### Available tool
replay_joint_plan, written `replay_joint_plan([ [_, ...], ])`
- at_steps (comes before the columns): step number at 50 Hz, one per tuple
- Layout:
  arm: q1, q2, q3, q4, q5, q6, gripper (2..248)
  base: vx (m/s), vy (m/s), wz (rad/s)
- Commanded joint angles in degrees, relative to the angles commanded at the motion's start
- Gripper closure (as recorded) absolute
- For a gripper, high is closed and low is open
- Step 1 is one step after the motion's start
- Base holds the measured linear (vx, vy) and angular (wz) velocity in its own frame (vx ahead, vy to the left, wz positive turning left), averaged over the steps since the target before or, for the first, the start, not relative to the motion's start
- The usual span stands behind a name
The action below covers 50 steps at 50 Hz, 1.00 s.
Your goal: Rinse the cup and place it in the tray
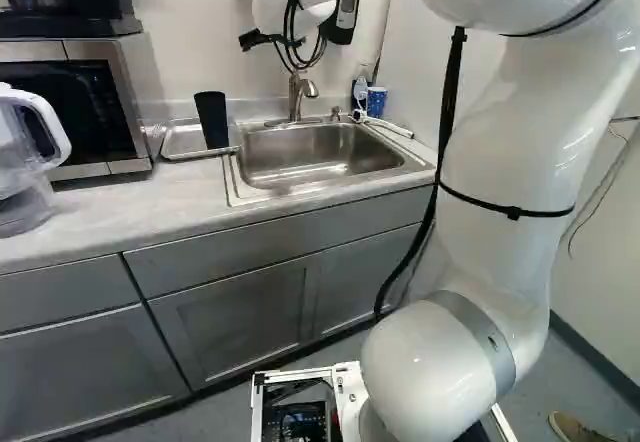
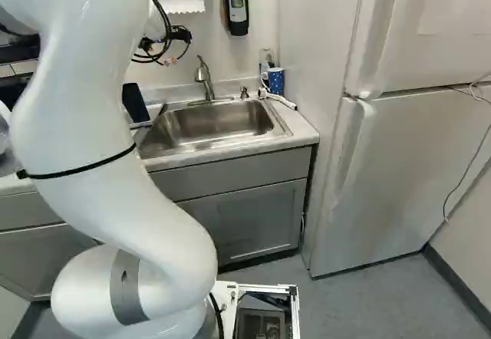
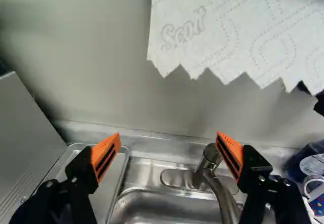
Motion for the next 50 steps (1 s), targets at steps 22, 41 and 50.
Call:
replay_joint_plan([
  [22,1.7,1.7,1.8,0.9,-5.3,0.0,3,0.000,0.000,0.000],
  [41,2.7,4.2,4.5,2.9,-10.1,0.0,3,0.000,0.000,0.000],
  [50,3.0,5.6,5.9,4.0,-12.5,0.0,3,0.000,0.000,0.000],
])
